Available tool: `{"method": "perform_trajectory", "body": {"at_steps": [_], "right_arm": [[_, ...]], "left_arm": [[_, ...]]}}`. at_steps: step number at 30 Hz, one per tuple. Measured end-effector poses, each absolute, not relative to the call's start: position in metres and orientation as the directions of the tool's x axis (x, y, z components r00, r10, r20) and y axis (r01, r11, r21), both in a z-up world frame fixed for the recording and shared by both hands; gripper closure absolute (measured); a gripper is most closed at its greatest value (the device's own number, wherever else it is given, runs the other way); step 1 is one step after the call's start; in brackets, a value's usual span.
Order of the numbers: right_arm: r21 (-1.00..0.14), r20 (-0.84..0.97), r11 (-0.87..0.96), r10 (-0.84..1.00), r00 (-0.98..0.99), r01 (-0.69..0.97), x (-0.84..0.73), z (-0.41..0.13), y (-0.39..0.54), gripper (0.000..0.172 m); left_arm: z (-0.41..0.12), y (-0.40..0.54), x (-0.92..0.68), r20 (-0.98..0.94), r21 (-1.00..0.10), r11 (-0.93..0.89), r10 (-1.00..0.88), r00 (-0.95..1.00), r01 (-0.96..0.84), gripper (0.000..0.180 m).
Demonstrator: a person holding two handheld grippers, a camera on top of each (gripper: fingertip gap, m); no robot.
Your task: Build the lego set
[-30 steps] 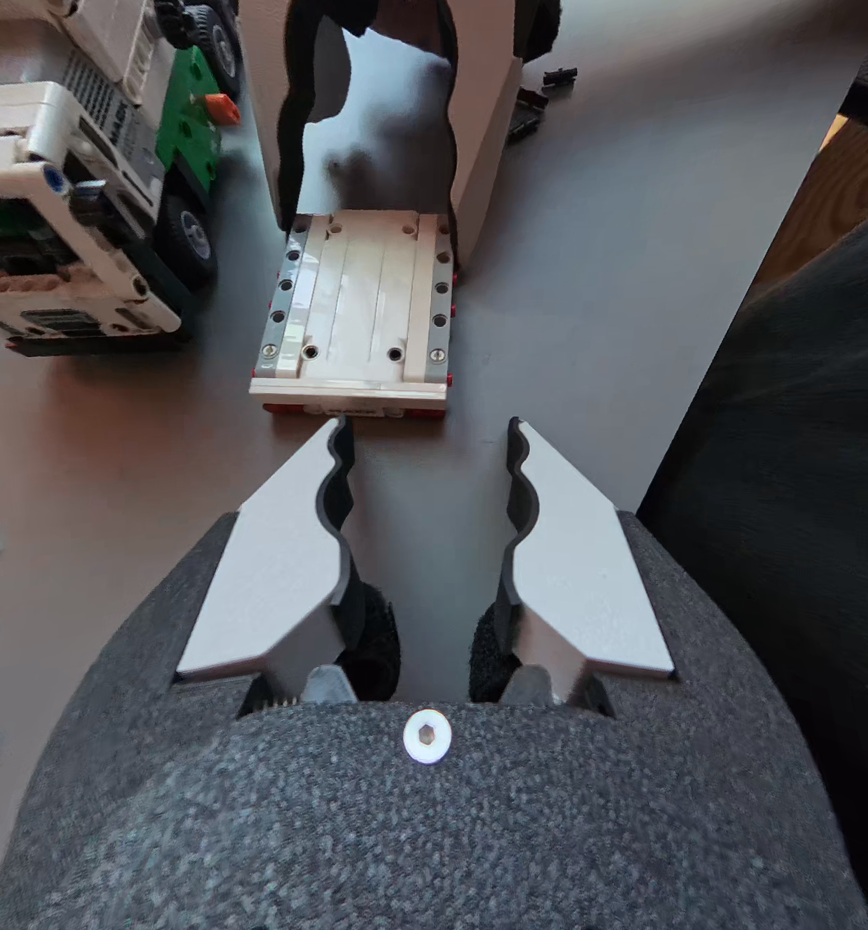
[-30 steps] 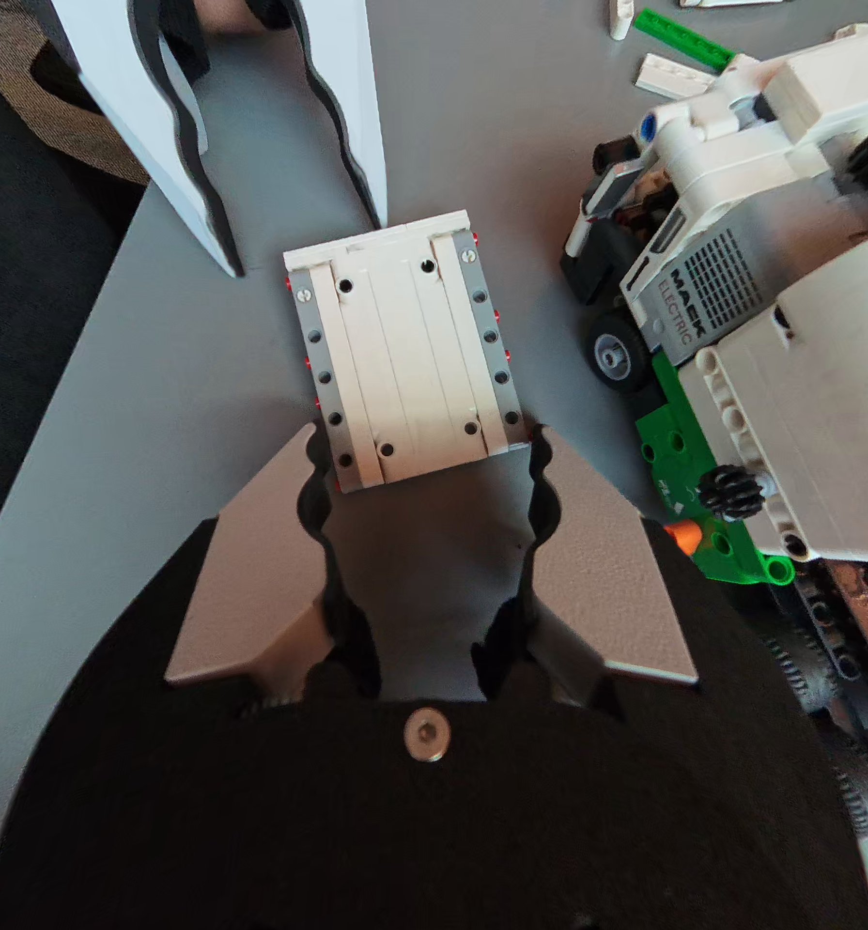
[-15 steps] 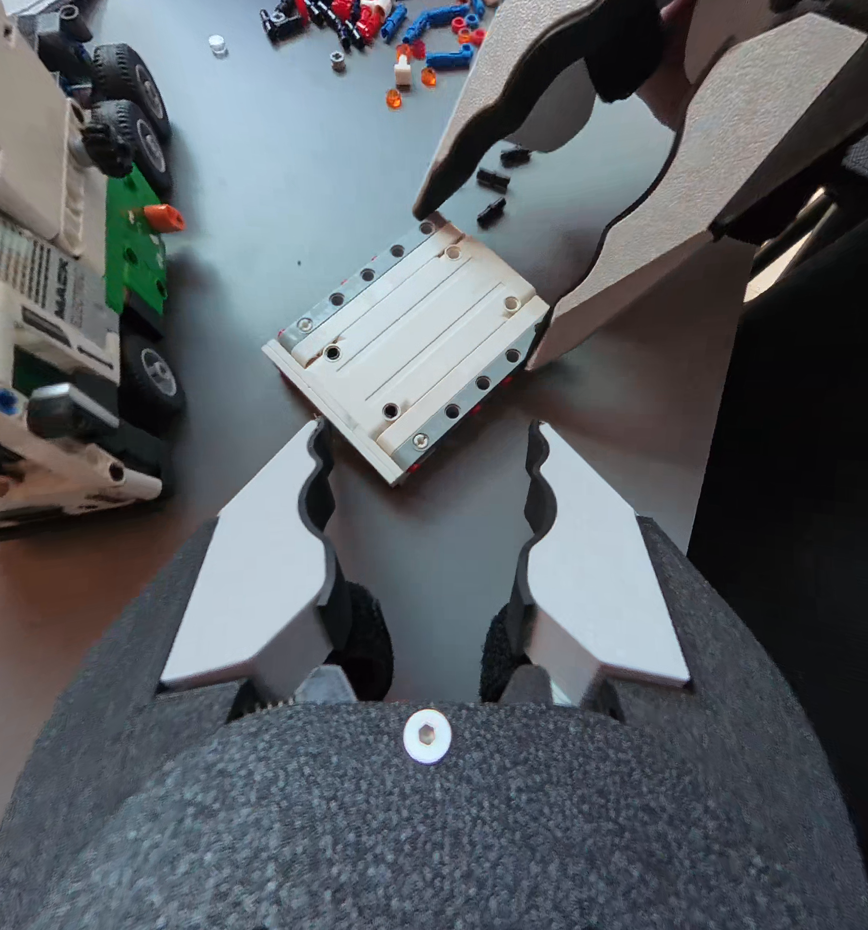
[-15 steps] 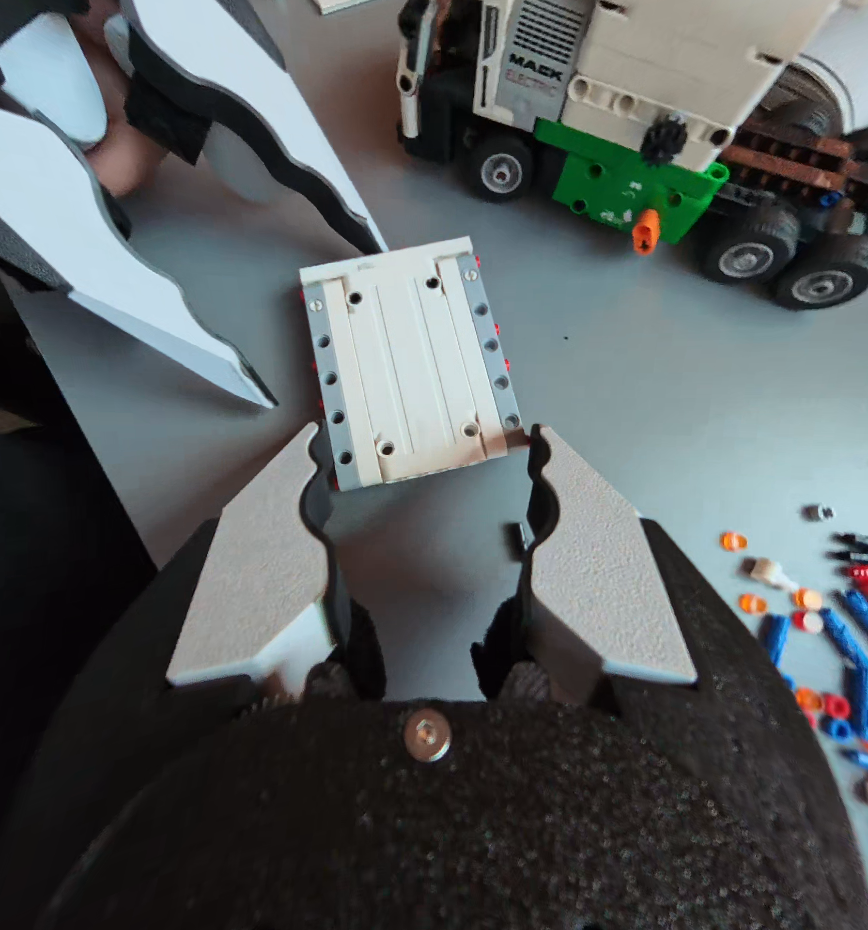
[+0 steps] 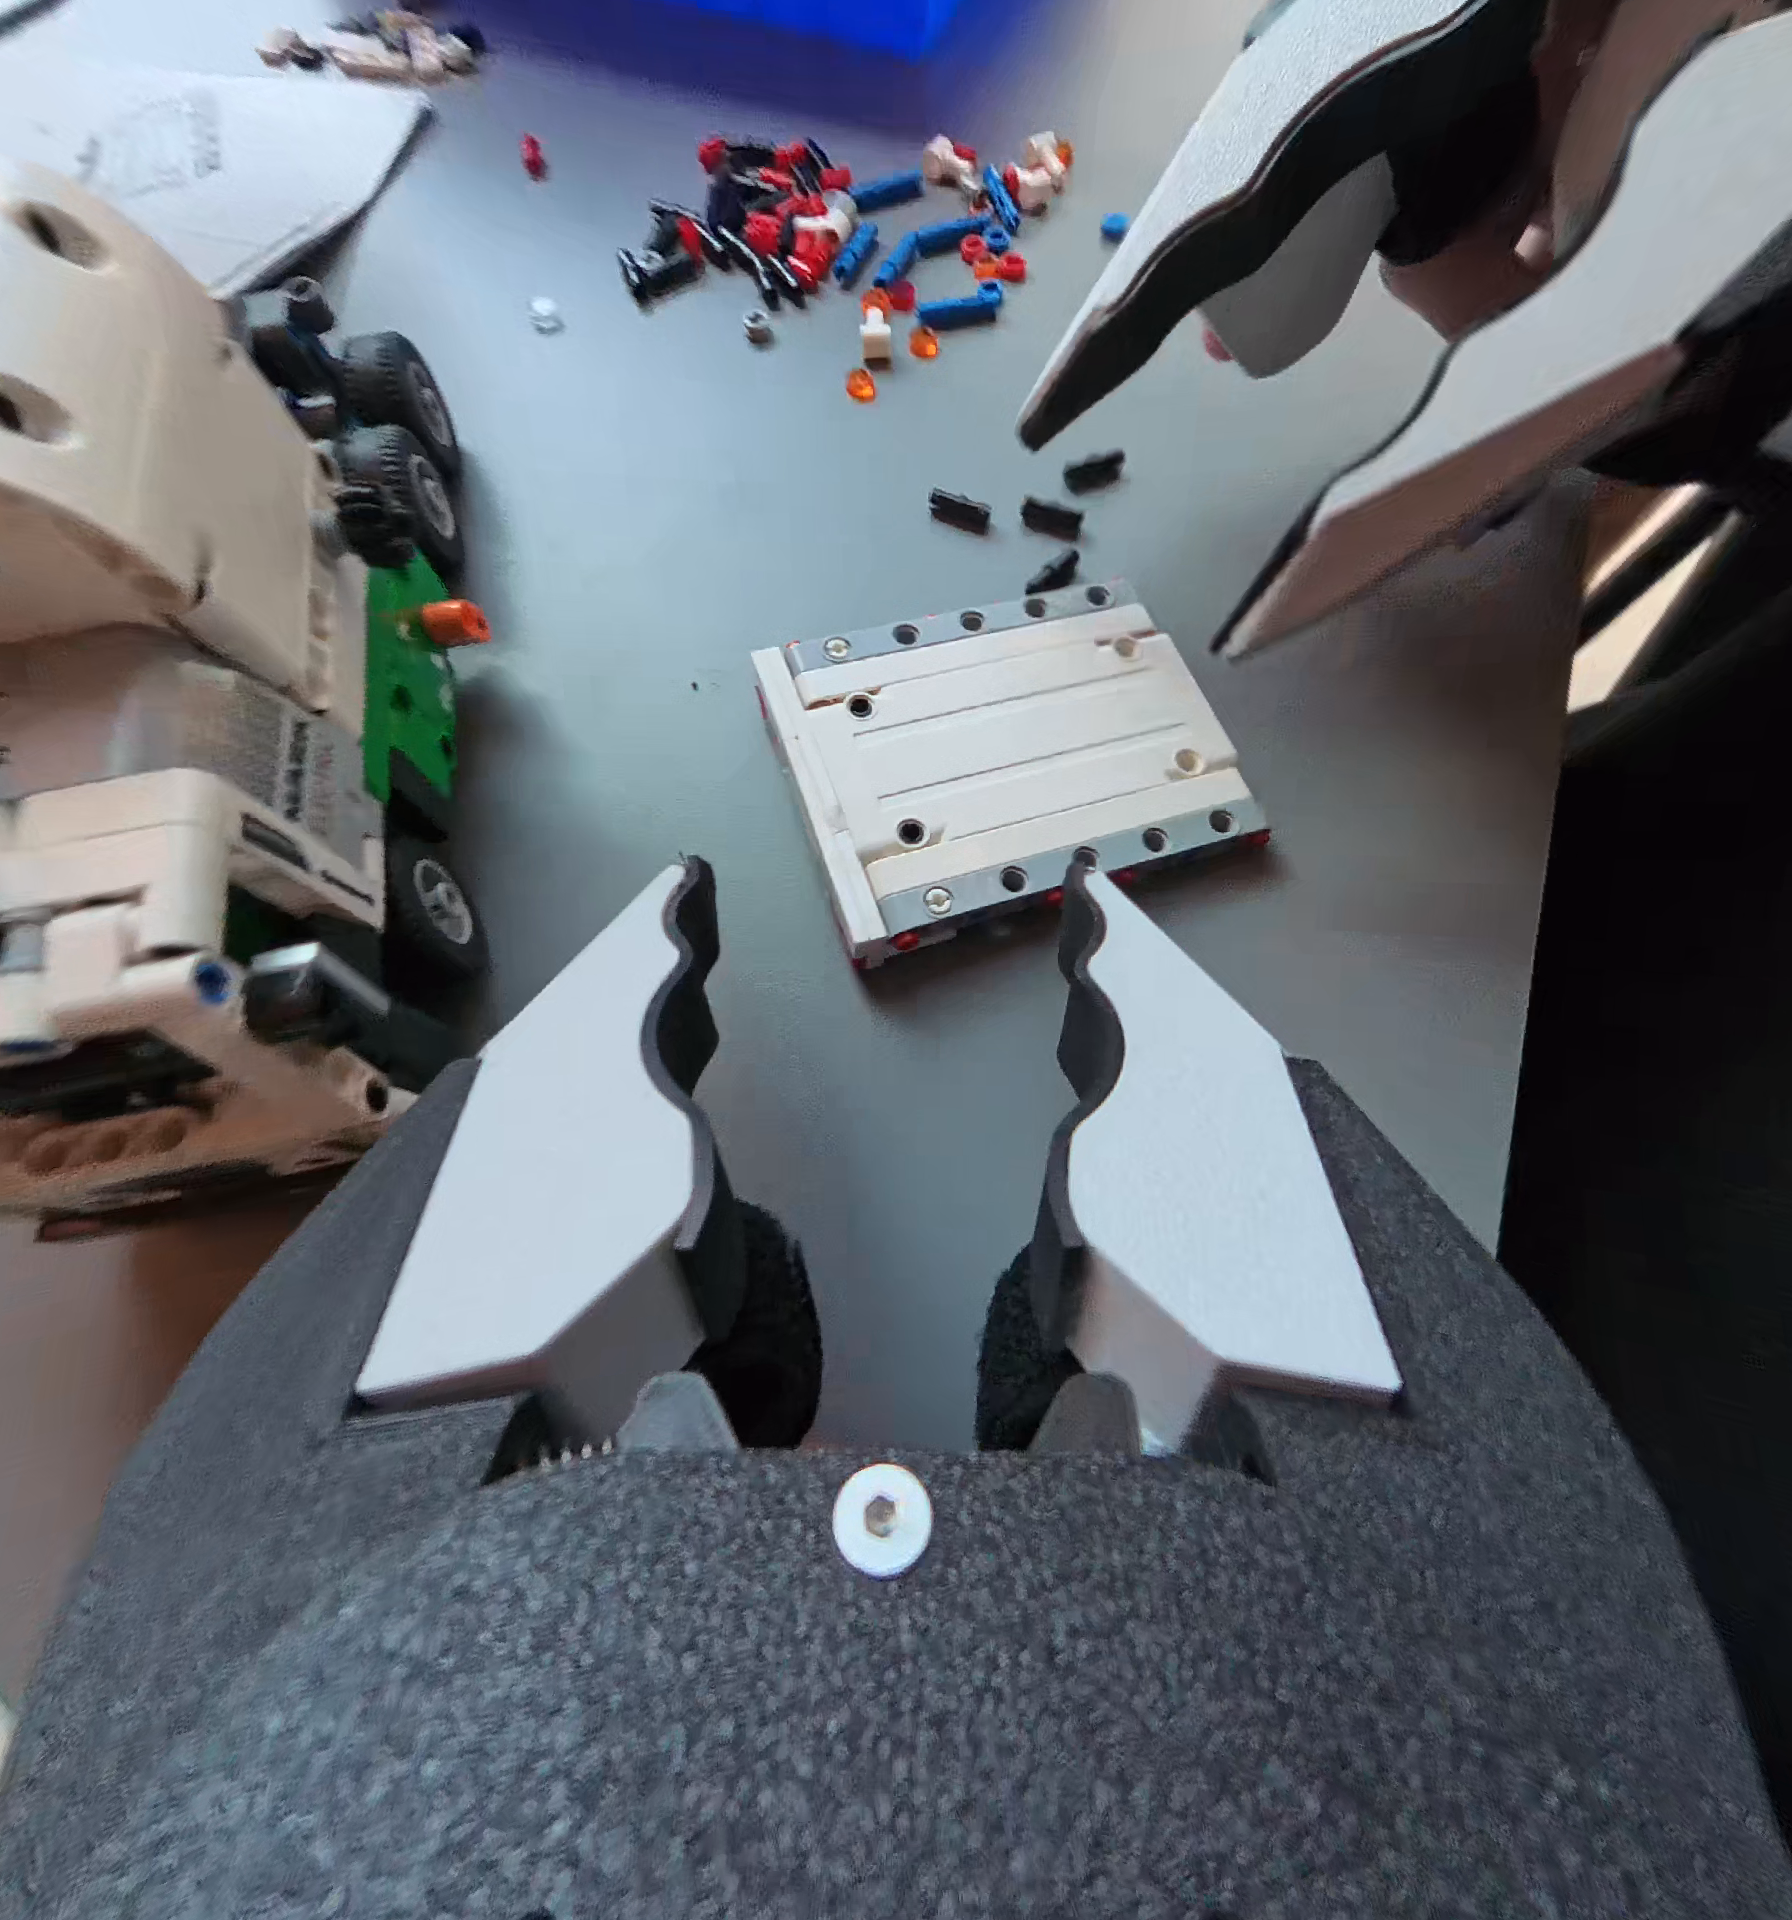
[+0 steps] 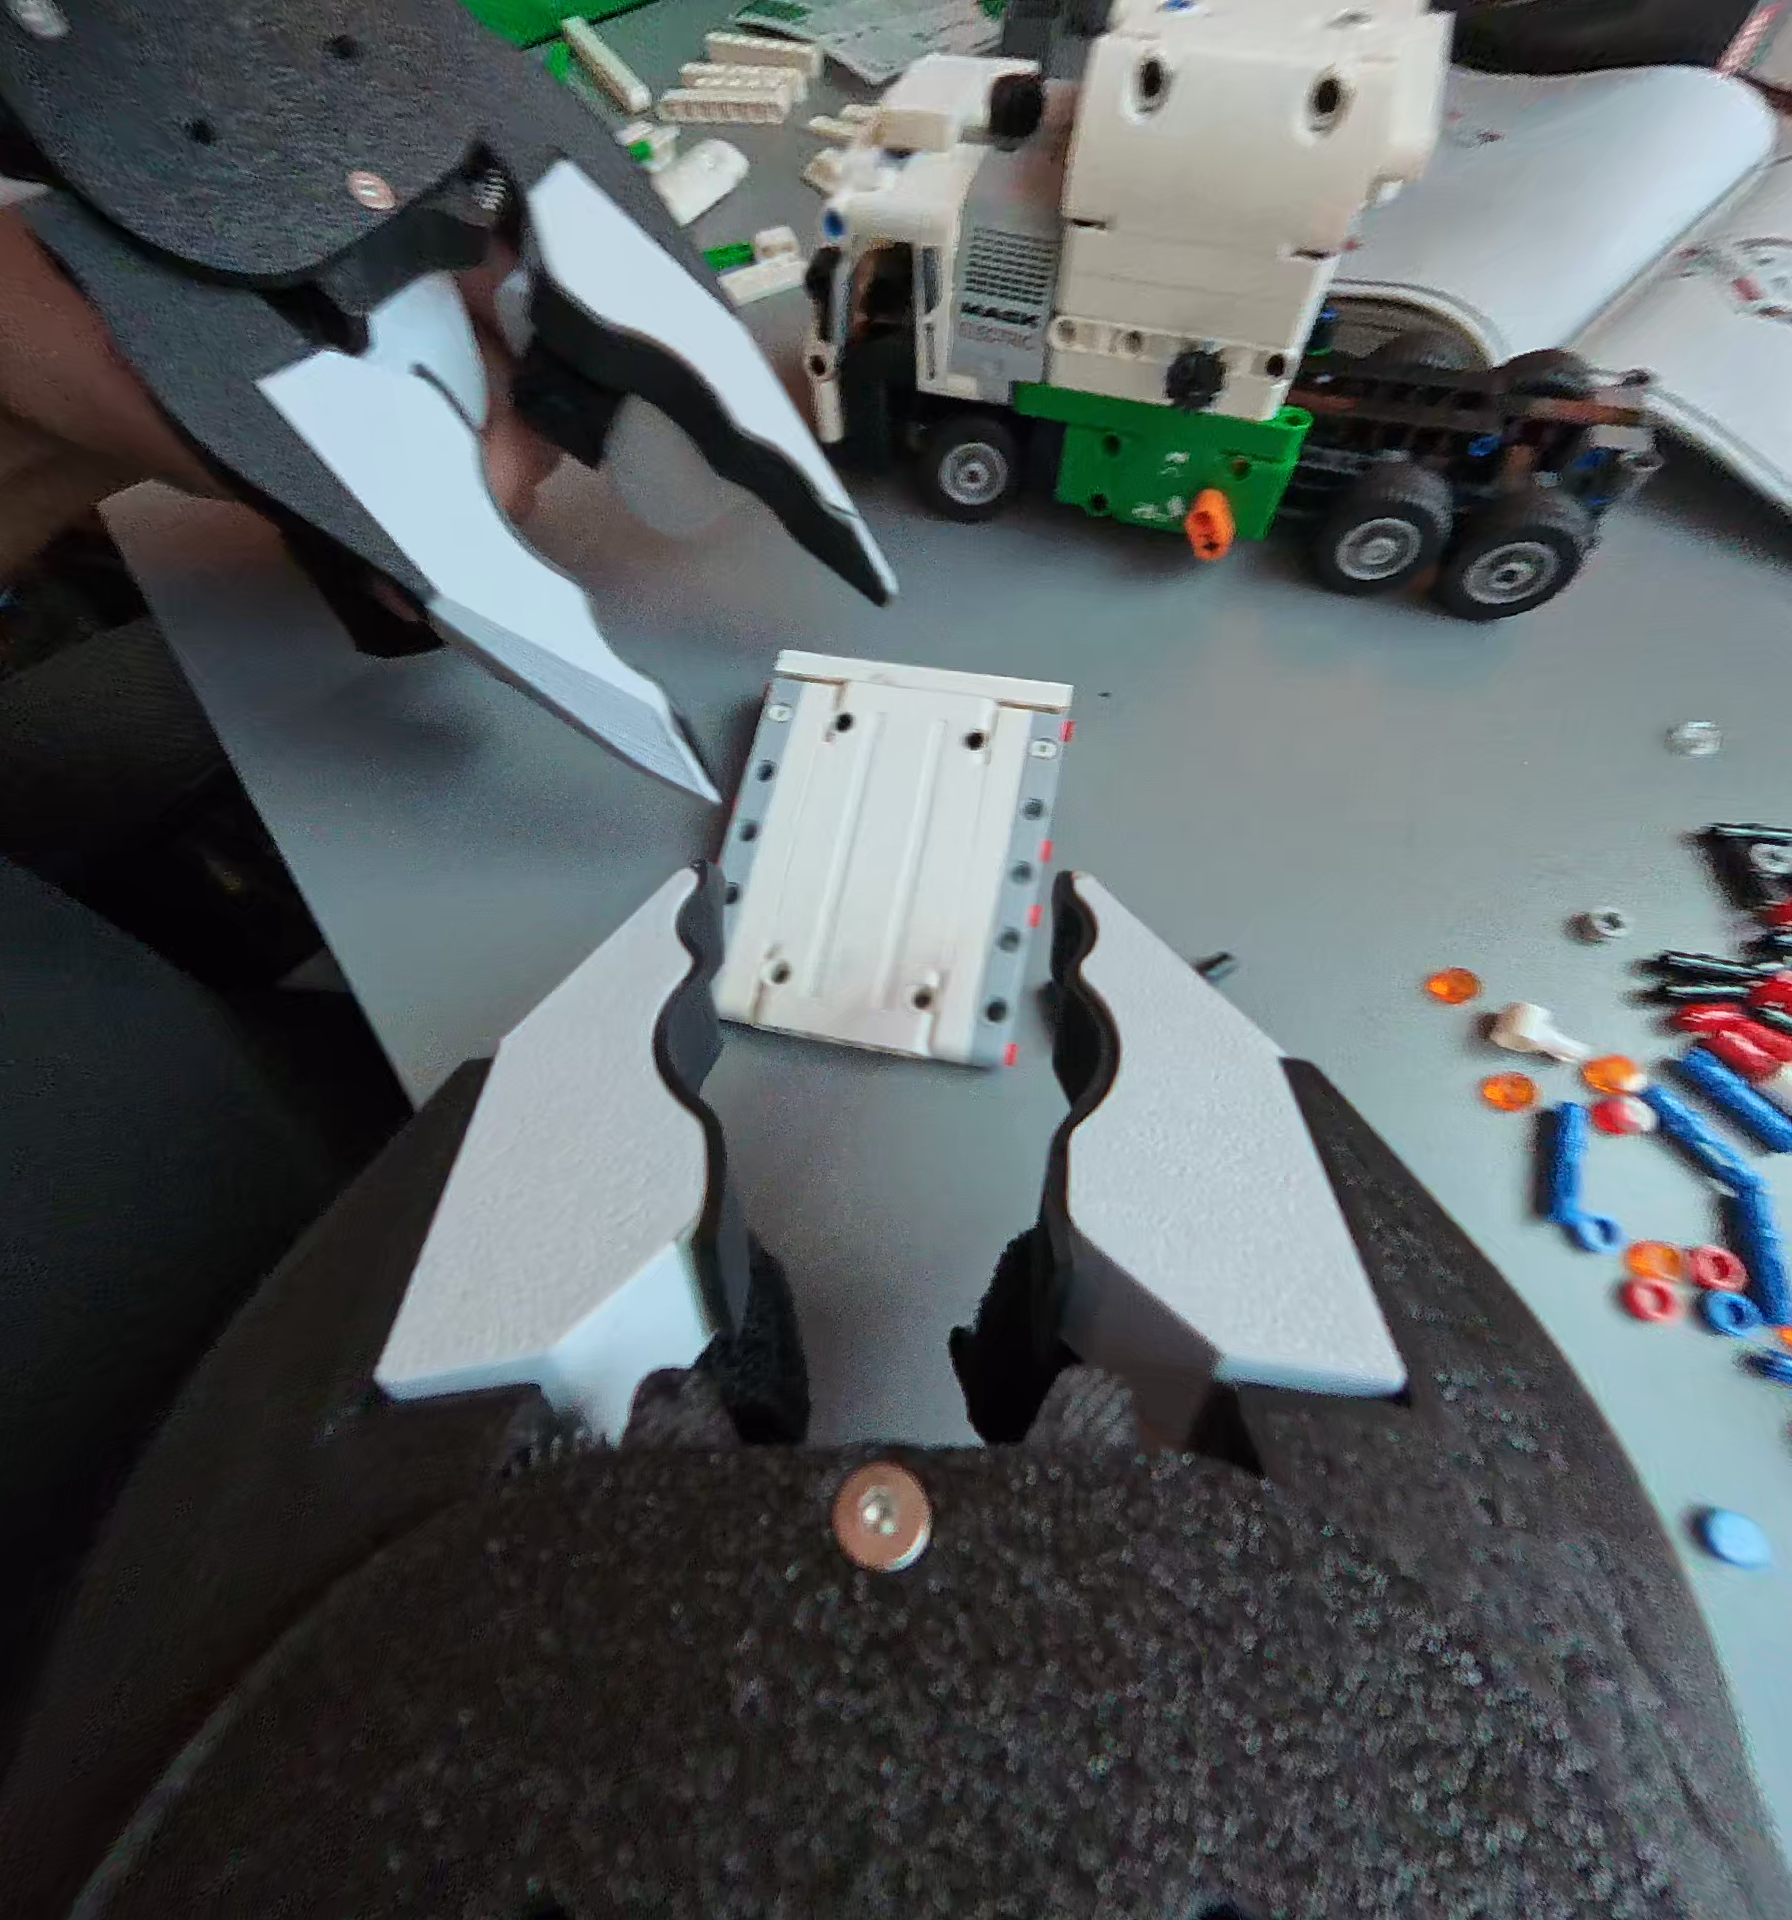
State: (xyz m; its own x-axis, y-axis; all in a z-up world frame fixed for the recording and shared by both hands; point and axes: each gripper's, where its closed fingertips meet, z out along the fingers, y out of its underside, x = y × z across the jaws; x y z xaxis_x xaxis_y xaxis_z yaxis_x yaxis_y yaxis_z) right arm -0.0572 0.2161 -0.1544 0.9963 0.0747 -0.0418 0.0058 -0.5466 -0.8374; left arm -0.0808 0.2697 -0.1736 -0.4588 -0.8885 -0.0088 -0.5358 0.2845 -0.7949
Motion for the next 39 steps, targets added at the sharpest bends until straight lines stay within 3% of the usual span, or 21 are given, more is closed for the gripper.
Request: {"method": "perform_trajectory", "body": {"at_steps": [1,8,12,18,22,27,39], "right_arm": [[-0.849,-0.024,-0.529,0.051,0.998,0.007,-0.043,-0.15,0.213,0.111],[-0.88,-0.024,-0.473,-0.028,0.999,-0.034,0.037,-0.139,0.194,0.115],[-0.918,-0.032,-0.395,0.025,0.999,-0.02,0.033,-0.134,0.186,0.134],[-0.912,0.072,-0.406,-0.021,0.997,0.058,0.041,-0.14,0.186,0.138],[-0.896,0.081,-0.44,-0.018,0.997,0.065,0.044,-0.147,0.188,0.141],[-0.895,0.072,-0.44,0.002,0.997,0.065,0.045,-0.147,0.189,0.145],[-0.896,0.045,-0.439,0.043,0.998,0.059,0.049,-0.147,0.2,0.149]], "left_arm": [[-0.168,0.275,-0.081,-0.018,-0.82,0.257,-0.904,-0.426,-0.512,0.118],[-0.127,0.297,-0.09,-0.037,-0.943,0.118,-0.967,-0.254,-0.31,0.126],[-0.132,0.295,-0.091,-0.139,-0.927,0.213,-0.959,-0.245,-0.308,0.128],[-0.137,0.3,-0.086,-0.119,-0.919,0.197,-0.964,-0.238,-0.34,0.127],[-0.144,0.288,-0.087,-0.033,-0.905,0.172,-0.94,-0.339,-0.389,0.108],[-0.149,0.29,-0.083,-0.077,-0.89,0.207,-0.947,-0.312,-0.407,0.12],[-0.153,0.304,-0.076,-0.006,-0.881,0.118,-0.971,-0.237,-0.458,0.122]]}}
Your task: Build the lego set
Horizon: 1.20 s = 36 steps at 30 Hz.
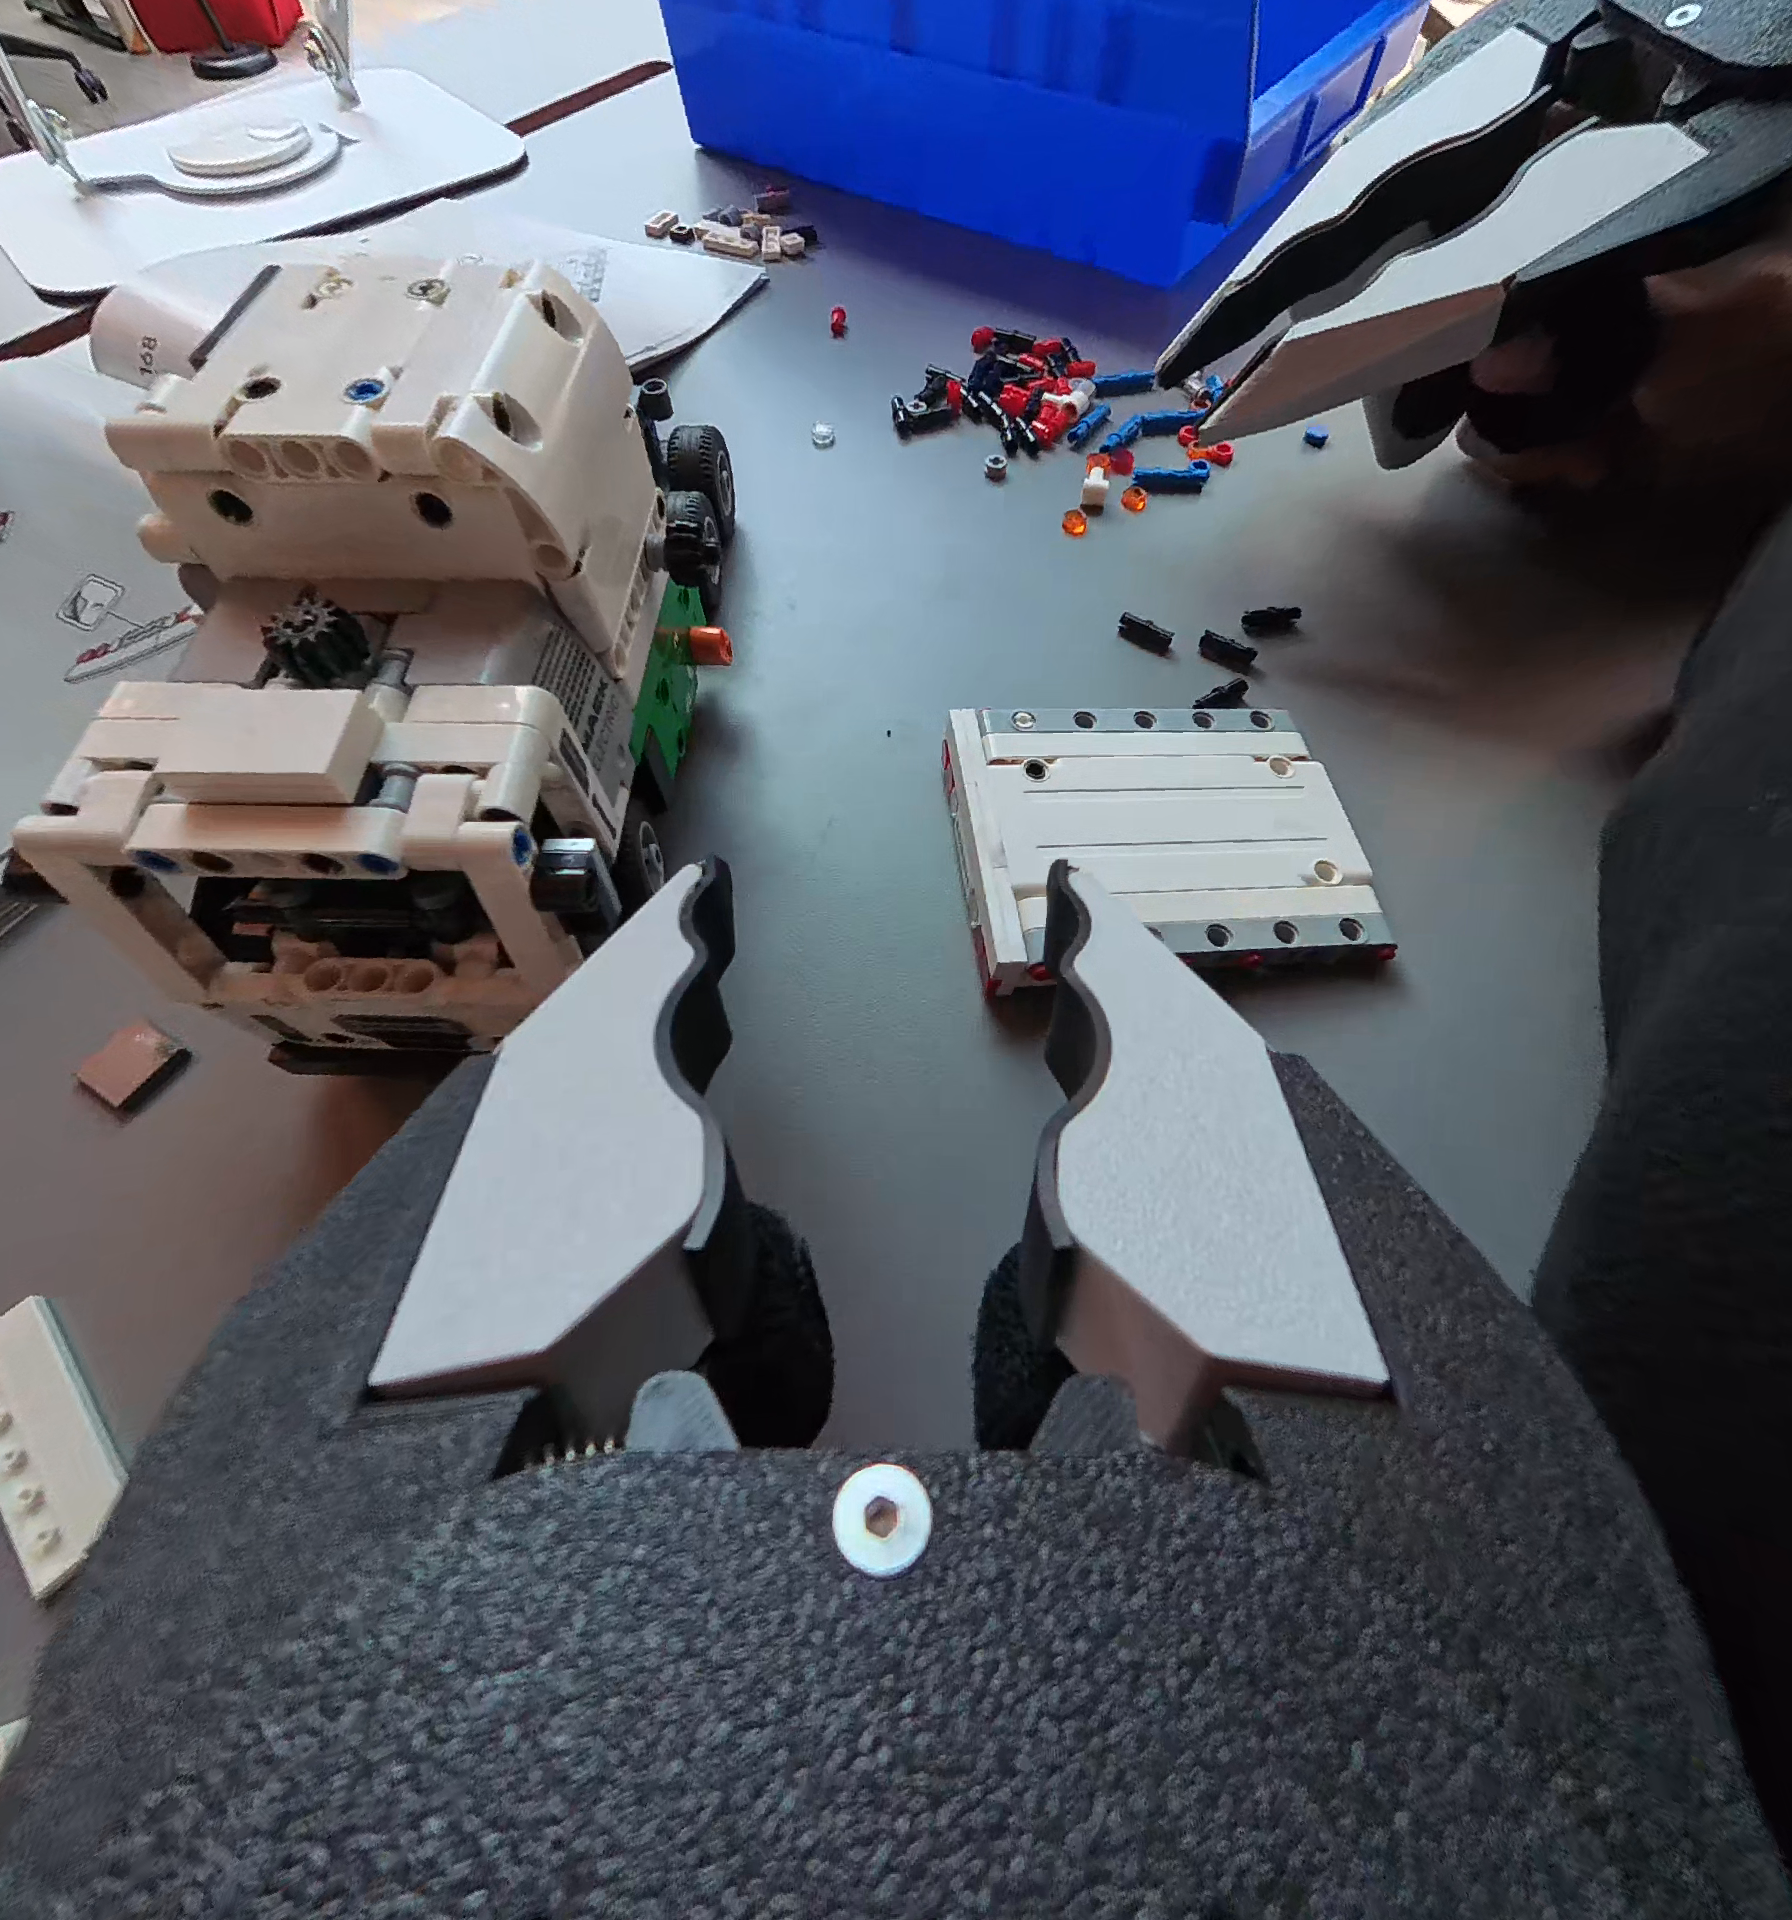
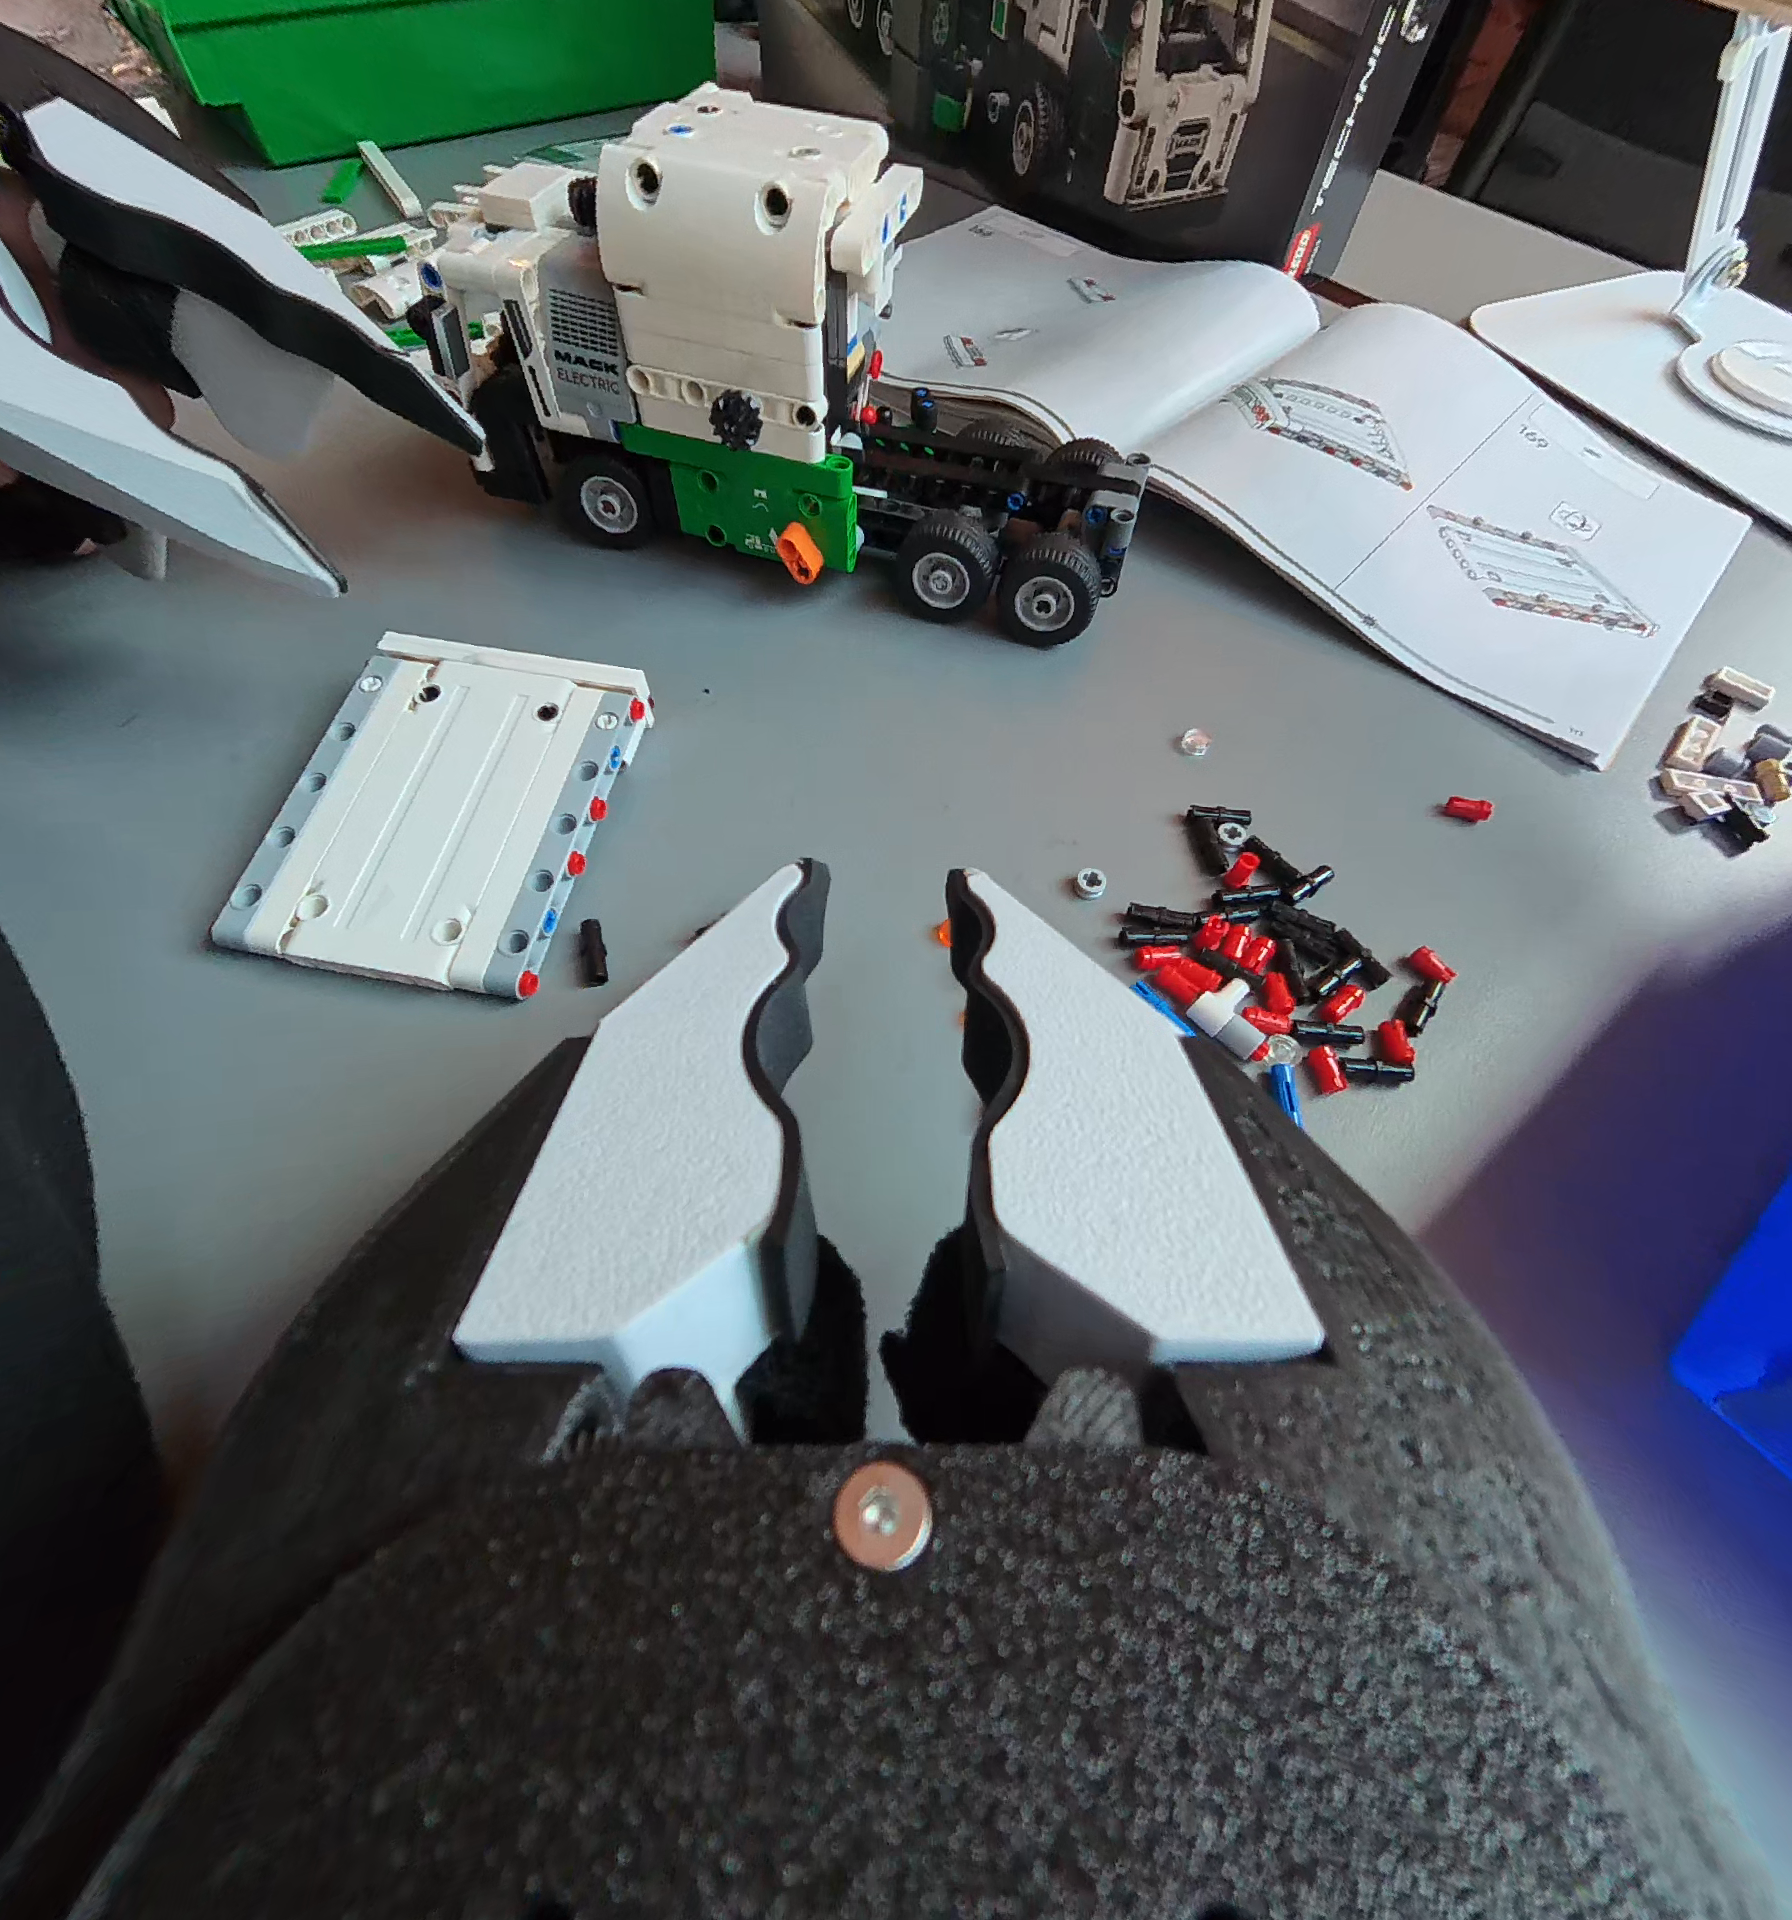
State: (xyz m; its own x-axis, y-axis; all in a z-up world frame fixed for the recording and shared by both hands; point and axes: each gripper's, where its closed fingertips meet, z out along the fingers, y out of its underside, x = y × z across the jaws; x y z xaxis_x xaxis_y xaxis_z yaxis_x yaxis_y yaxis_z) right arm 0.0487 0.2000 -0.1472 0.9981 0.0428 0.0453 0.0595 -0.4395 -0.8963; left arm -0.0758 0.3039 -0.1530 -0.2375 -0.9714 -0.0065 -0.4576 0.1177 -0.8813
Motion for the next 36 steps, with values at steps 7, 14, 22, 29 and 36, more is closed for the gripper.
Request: {"method": "perform_trajectory", "body": {"at_steps": [7,14,22,29,36], "right_arm": [[-0.895,0.047,-0.441,0.047,0.998,0.063,0.048,-0.147,0.2,0.149],[-0.888,0.093,-0.448,0.055,0.994,0.107,0.045,-0.149,0.201,0.149],[-0.888,0.122,-0.442,0.035,0.992,0.125,0.044,-0.148,0.2,0.15],[-0.891,0.123,-0.432,0.065,0.99,0.139,0.035,-0.147,0.203,0.149],[-0.826,-0.201,-0.563,0.264,0.943,-0.018,-0.009,-0.156,0.224,0.131]], "left_arm": [[-0.153,0.304,-0.076,-0.012,-0.88,0.122,-0.972,-0.236,-0.459,0.128],[-0.152,0.303,-0.068,0.088,-0.875,0.022,-0.975,-0.203,-0.484,0.128],[-0.173,0.252,-0.066,0.215,-0.783,-0.042,-0.954,-0.208,-0.62,0.083],[-0.192,0.232,-0.068,-0.055,-0.726,0.25,-0.95,-0.309,-0.64,0.075],[-0.184,0.229,-0.066,-0.201,-0.725,0.373,-0.919,-0.341,-0.579,0.079]]}}
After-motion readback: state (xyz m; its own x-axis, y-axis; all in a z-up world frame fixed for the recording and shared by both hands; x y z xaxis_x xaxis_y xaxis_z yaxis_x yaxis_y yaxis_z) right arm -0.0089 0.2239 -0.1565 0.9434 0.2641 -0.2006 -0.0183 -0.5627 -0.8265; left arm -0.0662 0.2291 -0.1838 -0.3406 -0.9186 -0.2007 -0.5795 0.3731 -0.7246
